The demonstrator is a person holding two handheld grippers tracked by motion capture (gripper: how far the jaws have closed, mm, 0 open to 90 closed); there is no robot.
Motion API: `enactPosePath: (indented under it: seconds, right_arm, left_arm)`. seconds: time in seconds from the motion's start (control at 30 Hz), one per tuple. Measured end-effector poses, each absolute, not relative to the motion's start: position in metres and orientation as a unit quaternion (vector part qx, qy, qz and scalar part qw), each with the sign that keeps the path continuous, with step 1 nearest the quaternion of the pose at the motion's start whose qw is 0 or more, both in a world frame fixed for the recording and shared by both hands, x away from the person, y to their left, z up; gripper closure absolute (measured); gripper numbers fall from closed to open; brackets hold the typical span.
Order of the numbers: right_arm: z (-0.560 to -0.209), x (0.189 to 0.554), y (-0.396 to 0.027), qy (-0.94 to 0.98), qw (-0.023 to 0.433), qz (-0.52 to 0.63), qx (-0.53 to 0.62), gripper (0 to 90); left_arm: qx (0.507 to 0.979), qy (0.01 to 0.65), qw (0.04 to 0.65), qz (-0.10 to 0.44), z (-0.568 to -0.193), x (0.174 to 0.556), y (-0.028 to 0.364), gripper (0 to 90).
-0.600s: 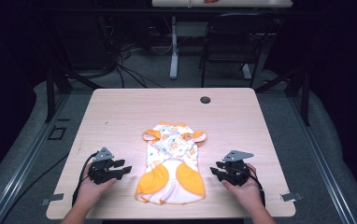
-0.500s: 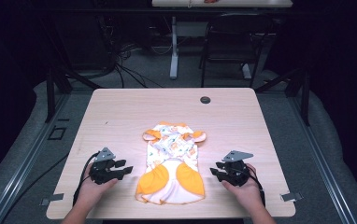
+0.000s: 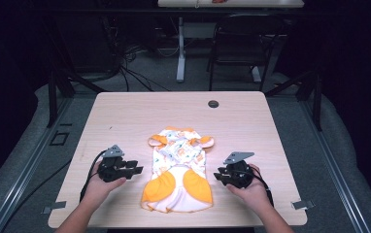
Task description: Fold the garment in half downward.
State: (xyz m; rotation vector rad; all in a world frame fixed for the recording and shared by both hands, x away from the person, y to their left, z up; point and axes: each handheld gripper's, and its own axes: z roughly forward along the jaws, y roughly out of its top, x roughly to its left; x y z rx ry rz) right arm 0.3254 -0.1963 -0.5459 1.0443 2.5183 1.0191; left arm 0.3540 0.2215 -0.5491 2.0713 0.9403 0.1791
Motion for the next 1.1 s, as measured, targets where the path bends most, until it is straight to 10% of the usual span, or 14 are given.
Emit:
enactPosePath:
  seconds: [1.1]
  right_arm:
    - [-0.515, 0.408, -0.141, 0.886, 0.118, 0.317, 0.317, 78.4]
  left_arm:
    - [0.873, 0.323, 0.344, 0.125, -0.536, 0.434, 0.144, 65.9]
